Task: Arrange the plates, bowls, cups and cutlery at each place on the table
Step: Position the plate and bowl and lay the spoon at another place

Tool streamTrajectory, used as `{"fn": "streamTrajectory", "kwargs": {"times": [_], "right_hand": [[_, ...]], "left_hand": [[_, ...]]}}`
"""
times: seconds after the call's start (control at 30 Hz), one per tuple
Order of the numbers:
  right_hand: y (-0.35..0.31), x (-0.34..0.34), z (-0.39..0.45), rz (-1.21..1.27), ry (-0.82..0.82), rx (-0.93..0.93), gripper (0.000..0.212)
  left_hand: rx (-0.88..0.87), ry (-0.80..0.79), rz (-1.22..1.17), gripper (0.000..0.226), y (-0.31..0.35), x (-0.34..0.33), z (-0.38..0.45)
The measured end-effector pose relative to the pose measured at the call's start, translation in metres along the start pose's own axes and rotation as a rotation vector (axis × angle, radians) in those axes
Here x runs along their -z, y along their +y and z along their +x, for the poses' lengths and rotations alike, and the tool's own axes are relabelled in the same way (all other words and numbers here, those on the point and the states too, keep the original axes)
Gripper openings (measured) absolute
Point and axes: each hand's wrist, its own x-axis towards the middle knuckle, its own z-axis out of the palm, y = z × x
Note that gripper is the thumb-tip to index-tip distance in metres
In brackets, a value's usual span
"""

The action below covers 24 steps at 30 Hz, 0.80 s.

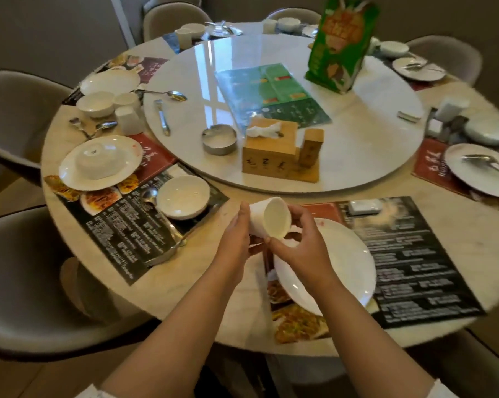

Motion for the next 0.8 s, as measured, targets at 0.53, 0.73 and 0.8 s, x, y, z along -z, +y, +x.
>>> {"fn": "streamTrajectory", "kwargs": {"times": [0.53,0.73,0.8], "right_hand": [[0.063,0.199,0.023,-0.298,0.527,-0.242,0.062],[0.085,0.229,0.054,-0.328,0.589,-0.28,0.064],[0.09,0.233,0.061,-0.321,0.597,-0.302,0.063]], "left_hand": [[-0.03,-0.32,0.195,0.042,-0.044,-0.208,0.02],[-0.03,-0.376,0.173,0.048,-0.047,-0.246,0.046],[-0.026,-0.392,0.171,0.047,-0.048,-0.253,0.05]]}}
